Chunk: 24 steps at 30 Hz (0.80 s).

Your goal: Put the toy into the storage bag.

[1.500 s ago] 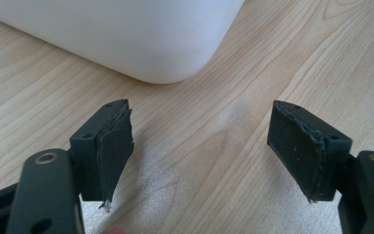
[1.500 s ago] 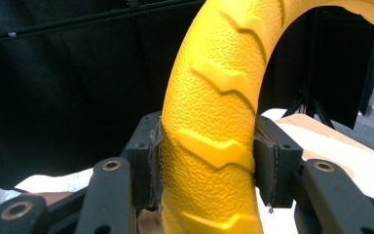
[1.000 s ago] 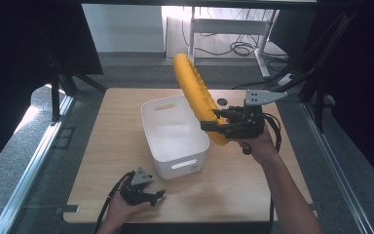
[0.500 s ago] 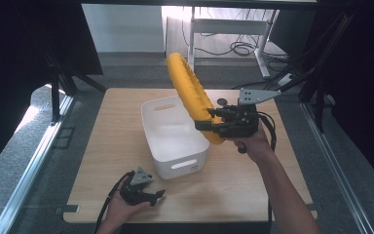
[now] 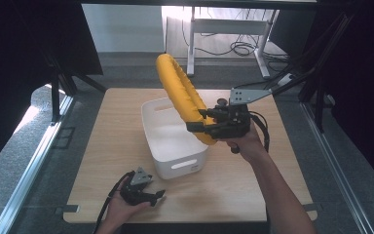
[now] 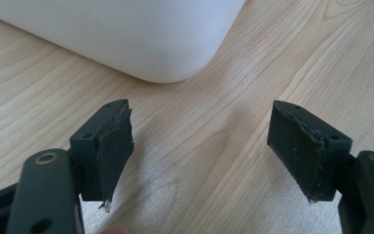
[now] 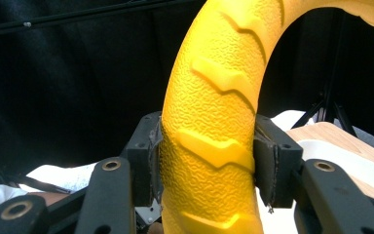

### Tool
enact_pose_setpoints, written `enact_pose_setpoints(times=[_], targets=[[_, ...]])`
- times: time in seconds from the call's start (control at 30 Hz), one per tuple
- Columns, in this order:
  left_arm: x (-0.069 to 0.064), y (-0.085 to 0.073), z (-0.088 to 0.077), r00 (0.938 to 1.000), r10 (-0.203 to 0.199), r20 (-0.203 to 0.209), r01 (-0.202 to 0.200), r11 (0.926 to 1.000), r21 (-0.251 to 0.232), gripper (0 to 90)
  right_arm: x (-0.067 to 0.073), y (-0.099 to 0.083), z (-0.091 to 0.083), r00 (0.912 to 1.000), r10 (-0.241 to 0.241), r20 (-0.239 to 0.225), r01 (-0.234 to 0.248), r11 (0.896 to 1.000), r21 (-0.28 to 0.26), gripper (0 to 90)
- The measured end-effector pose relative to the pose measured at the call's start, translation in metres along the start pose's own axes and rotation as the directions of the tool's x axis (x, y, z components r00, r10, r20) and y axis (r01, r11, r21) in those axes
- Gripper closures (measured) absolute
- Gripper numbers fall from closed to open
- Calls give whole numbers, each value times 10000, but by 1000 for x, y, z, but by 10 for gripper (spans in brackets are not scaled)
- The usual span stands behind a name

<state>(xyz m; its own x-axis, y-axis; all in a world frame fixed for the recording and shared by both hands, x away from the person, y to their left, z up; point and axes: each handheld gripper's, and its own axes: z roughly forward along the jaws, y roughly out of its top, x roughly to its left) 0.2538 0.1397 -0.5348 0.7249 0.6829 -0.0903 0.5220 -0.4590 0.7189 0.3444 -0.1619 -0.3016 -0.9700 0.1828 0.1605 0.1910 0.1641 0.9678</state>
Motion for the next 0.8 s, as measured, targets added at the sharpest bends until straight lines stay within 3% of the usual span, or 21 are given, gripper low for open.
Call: enact_pose_setpoints(times=[0.8], targets=[[1,0,-1,10000,29,-26,-29,10000,28,247,7,6,17,9991,-220,-370,221,9998,22,511]])
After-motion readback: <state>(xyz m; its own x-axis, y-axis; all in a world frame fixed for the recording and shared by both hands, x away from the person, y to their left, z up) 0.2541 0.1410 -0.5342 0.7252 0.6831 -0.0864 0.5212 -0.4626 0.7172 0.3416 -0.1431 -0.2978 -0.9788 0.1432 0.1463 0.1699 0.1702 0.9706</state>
